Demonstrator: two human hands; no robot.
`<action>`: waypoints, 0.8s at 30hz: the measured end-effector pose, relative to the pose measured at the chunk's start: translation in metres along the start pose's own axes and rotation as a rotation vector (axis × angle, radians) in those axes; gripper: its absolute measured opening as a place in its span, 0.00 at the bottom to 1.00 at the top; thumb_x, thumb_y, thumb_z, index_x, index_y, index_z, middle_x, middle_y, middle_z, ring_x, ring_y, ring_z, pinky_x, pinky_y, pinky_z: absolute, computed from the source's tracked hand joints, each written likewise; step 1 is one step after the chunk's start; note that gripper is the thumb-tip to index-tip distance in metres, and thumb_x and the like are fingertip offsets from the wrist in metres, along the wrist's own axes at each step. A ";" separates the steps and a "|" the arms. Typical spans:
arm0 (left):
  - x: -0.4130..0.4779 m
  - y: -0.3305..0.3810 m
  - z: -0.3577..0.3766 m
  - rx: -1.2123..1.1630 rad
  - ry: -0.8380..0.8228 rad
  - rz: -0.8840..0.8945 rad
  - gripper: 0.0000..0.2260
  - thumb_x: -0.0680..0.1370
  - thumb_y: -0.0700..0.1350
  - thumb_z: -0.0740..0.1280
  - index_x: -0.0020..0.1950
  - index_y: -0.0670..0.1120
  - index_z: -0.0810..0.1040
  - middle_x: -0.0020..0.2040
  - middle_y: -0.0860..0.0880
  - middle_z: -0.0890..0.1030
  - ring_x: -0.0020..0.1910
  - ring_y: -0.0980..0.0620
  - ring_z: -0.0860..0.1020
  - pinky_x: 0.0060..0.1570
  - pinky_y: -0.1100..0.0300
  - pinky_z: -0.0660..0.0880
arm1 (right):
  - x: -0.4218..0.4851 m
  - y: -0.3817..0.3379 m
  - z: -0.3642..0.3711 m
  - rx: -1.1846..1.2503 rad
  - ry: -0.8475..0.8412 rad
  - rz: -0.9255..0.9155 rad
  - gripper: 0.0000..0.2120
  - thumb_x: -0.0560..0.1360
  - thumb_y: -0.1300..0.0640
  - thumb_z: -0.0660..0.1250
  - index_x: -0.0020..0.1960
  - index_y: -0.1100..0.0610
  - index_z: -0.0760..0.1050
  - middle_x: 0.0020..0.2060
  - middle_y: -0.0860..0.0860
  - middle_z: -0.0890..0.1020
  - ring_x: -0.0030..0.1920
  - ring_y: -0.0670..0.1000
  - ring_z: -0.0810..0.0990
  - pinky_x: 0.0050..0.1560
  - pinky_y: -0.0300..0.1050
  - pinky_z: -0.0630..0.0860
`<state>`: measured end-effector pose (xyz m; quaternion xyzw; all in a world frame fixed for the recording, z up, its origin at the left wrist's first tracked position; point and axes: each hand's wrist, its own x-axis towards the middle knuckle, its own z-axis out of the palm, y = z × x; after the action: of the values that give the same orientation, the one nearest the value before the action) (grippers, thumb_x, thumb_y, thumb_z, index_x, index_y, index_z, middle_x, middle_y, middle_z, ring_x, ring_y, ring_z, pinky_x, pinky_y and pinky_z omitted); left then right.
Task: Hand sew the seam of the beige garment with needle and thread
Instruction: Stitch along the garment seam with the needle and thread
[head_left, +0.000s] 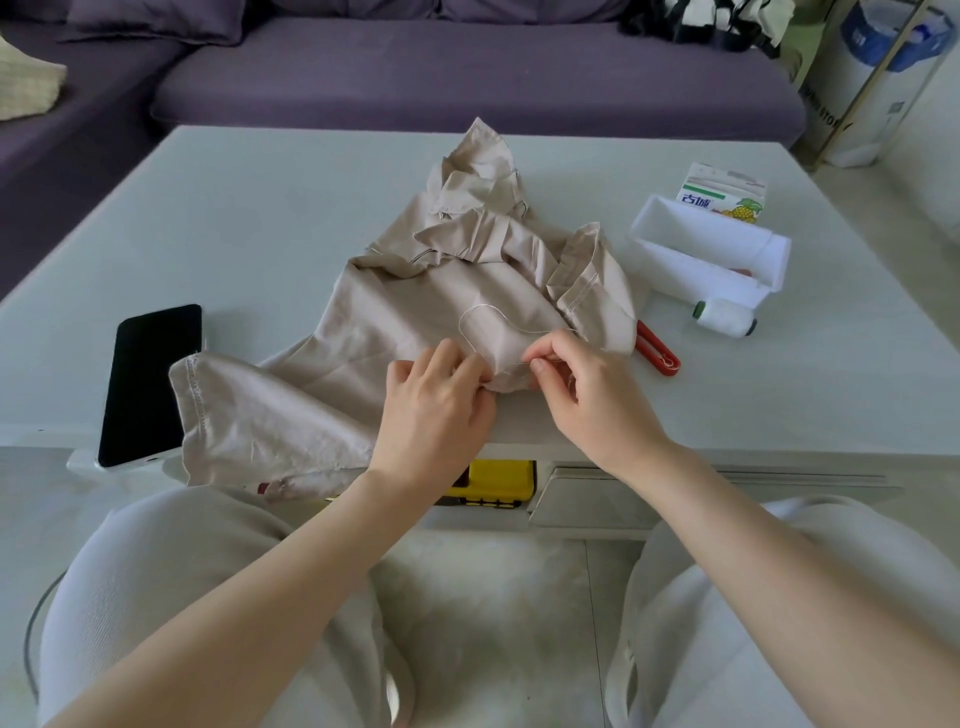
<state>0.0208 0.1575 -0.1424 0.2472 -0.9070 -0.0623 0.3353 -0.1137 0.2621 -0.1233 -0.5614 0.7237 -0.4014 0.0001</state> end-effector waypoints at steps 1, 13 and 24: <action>0.000 0.000 0.000 0.008 0.008 0.010 0.03 0.70 0.37 0.69 0.41 0.44 0.78 0.37 0.49 0.74 0.35 0.49 0.72 0.37 0.55 0.66 | 0.000 -0.001 0.000 -0.013 0.001 -0.009 0.04 0.77 0.65 0.63 0.47 0.59 0.77 0.34 0.36 0.71 0.35 0.31 0.72 0.35 0.27 0.66; 0.001 0.000 -0.001 -0.014 -0.012 -0.008 0.04 0.69 0.37 0.69 0.38 0.44 0.77 0.37 0.49 0.74 0.36 0.49 0.72 0.39 0.57 0.65 | 0.000 0.000 0.002 -0.096 -0.020 -0.031 0.05 0.75 0.60 0.63 0.45 0.58 0.77 0.38 0.41 0.72 0.35 0.41 0.66 0.34 0.36 0.67; 0.005 0.003 -0.008 -0.042 -0.084 0.044 0.03 0.72 0.38 0.64 0.40 0.44 0.77 0.38 0.50 0.76 0.38 0.48 0.74 0.40 0.53 0.70 | 0.002 -0.005 0.000 -0.150 -0.039 -0.085 0.06 0.74 0.60 0.63 0.44 0.58 0.79 0.37 0.49 0.75 0.34 0.46 0.69 0.29 0.41 0.68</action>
<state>0.0213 0.1578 -0.1325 0.2172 -0.9239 -0.0844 0.3034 -0.1106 0.2602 -0.1197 -0.5977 0.7273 -0.3344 -0.0447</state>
